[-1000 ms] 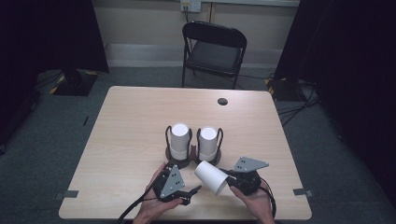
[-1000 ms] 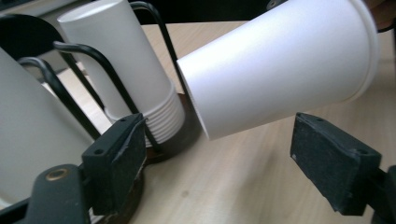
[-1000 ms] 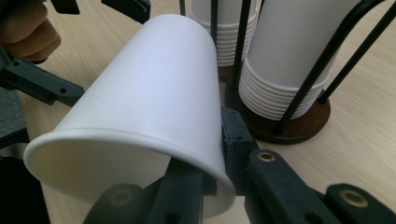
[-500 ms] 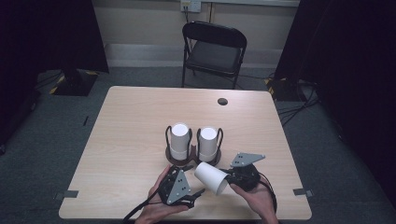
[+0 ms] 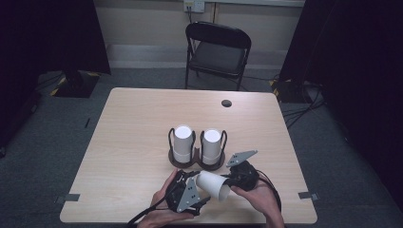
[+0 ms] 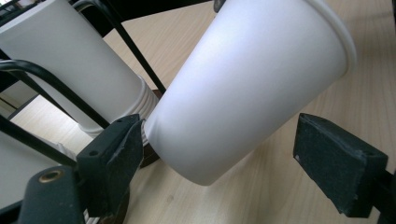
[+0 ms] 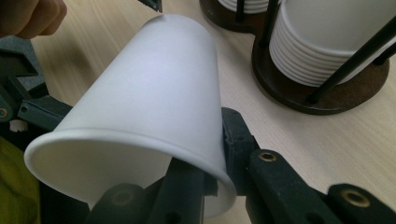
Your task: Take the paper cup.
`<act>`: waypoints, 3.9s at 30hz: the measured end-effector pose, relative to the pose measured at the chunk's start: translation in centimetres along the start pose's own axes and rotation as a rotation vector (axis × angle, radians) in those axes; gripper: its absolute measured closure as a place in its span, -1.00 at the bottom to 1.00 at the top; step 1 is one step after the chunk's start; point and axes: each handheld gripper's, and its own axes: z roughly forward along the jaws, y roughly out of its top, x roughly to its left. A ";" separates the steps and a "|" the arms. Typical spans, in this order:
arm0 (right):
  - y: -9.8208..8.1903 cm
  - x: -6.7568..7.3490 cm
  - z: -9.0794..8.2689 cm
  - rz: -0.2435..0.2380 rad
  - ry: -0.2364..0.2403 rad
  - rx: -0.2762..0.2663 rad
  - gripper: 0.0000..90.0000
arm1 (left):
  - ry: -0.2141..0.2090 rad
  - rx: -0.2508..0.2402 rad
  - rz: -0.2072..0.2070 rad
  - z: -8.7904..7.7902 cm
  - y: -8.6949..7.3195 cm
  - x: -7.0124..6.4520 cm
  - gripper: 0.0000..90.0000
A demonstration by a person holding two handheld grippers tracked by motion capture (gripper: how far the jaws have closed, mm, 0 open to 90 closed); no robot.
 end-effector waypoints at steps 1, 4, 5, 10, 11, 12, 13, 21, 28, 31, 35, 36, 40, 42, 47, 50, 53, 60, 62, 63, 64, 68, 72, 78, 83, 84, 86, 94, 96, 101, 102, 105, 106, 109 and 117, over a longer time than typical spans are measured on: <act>0.1 0.0 0.1 -0.002 0.008 0.010 0.92 | 0.000 -0.003 0.001 0.1 0.0 -0.1 -0.64; 0.5 0.0 0.1 -0.006 0.013 0.035 0.92 | 0.008 0.013 0.011 0.3 0.2 -0.3 -0.66; 0.5 0.0 0.2 -0.005 0.017 0.038 0.92 | 0.014 0.022 0.023 0.3 0.2 -0.3 -0.66; 0.9 -0.1 0.3 -0.002 0.018 0.056 0.93 | 0.033 0.033 0.046 0.5 0.3 -0.5 -0.66; 1.0 -0.1 0.3 -0.004 0.017 0.061 0.93 | 0.041 0.040 0.061 0.5 0.3 -0.5 -0.66; 1.1 -0.1 0.3 -0.007 0.020 0.064 0.93 | 0.041 0.040 0.061 0.5 0.3 -0.5 -0.66; 1.2 -0.1 0.2 -0.006 0.018 0.063 0.93 | 0.042 0.032 0.062 0.5 0.4 -0.5 -0.66; 1.7 -0.1 0.2 -0.016 0.017 0.080 0.93 | 0.057 0.045 0.103 0.8 0.8 -0.8 -0.67; 2.3 0.1 0.4 -0.023 0.031 0.081 0.93 | 0.058 0.047 0.119 1.0 1.2 -1.0 -0.66; 2.5 0.1 0.4 -0.021 0.034 0.081 0.94 | 0.066 0.040 0.124 1.1 1.3 -1.1 -0.64; 2.8 0.2 0.6 -0.019 0.045 0.077 0.95 | 0.069 0.037 0.115 1.3 1.4 -1.2 -0.62; 2.8 0.2 0.7 -0.005 0.050 0.073 0.95 | 0.075 0.033 0.107 1.3 1.5 -1.3 -0.62; 2.7 0.1 0.6 0.007 0.055 0.065 0.95 | 0.080 0.026 0.102 1.3 1.5 -1.3 -0.63; 2.7 0.1 0.6 0.018 0.059 0.055 0.95 | 0.082 0.027 0.096 1.3 1.5 -1.2 -0.64; 2.7 0.0 0.9 0.050 0.073 0.048 0.95 | 0.093 0.024 0.086 1.4 1.6 -1.4 -0.64; 2.7 0.0 1.1 0.060 0.067 0.051 0.97 | 0.087 -0.010 0.091 1.3 1.7 -1.4 -0.62; 2.9 0.1 1.4 0.064 0.073 0.053 0.98 | 0.085 -0.019 0.088 1.3 2.0 -1.5 -0.63; 3.1 0.3 1.6 0.076 0.075 0.059 0.98 | 0.092 -0.032 0.084 1.3 2.2 -1.6 -0.59; 3.1 0.3 1.6 0.077 0.075 0.056 0.98 | 0.095 -0.040 0.080 1.4 2.2 -1.6 -0.59; 3.1 0.3 1.6 0.079 0.077 0.055 0.98 | 0.095 -0.040 0.075 1.3 2.2 -1.6 -0.59; 3.2 0.4 1.7 0.085 0.080 0.060 0.98 | 0.097 -0.033 0.079 1.3 2.2 -1.5 -0.60; 3.2 0.3 1.8 0.094 0.079 0.063 0.98 | 0.093 -0.027 0.071 1.4 2.2 -1.4 -0.59; 3.2 0.4 1.9 0.109 0.077 0.060 0.95 | 0.089 -0.044 0.047 1.3 2.1 -1.3 -0.56; 3.0 0.2 2.1 0.127 0.061 0.054 0.80 | 0.100 -0.064 0.003 1.2 1.9 -0.8 -0.50; 2.7 0.2 2.1 0.144 0.044 0.032 0.70 | 0.099 -0.080 -0.039 1.2 1.6 -0.6 -0.50; 2.6 0.2 1.9 0.150 0.042 0.021 0.67 | 0.102 -0.078 -0.040 1.1 1.6 -0.5 -0.50; 2.5 0.3 1.5 0.152 0.035 -0.011 0.65 | 0.103 -0.087 -0.050 1.1 1.5 -0.5 -0.50; 1.9 0.4 0.7 0.180 0.010 -0.102 0.43 | 0.108 -0.111 -0.115 1.0 1.2 0.0 -0.50; 1.8 0.4 0.6 0.186 0.005 -0.122 0.37 | 0.109 -0.101 -0.105 0.9 1.1 0.1 -0.50; 1.4 0.4 0.3 0.194 -0.004 -0.193 0.35 | 0.118 -0.124 -0.176 0.8 0.6 0.4 -0.50; 1.1 0.5 0.2 0.191 -0.008 -0.235 0.29 | 0.119 -0.124 -0.189 0.7 0.4 0.6 -0.50; 0.7 0.6 0.1 0.186 -0.014 -0.289 0.26 | 0.122 -0.134 -0.215 0.6 0.2 0.7 -0.50; 0.7 0.6 0.1 0.186 -0.014 -0.289 0.26 | 0.126 -0.138 -0.229 0.5 0.1 0.8 -0.50; 0.1 0.8 -0.2 0.186 -0.033 -0.391 0.22 | 0.139 -0.143 -0.256 0.2 -0.3 1.1 -0.50; -1.7 0.4 -0.9 0.206 -0.112 -0.526 0.07 | 0.149 -0.157 -0.310 -1.0 -0.9 1.6 -0.51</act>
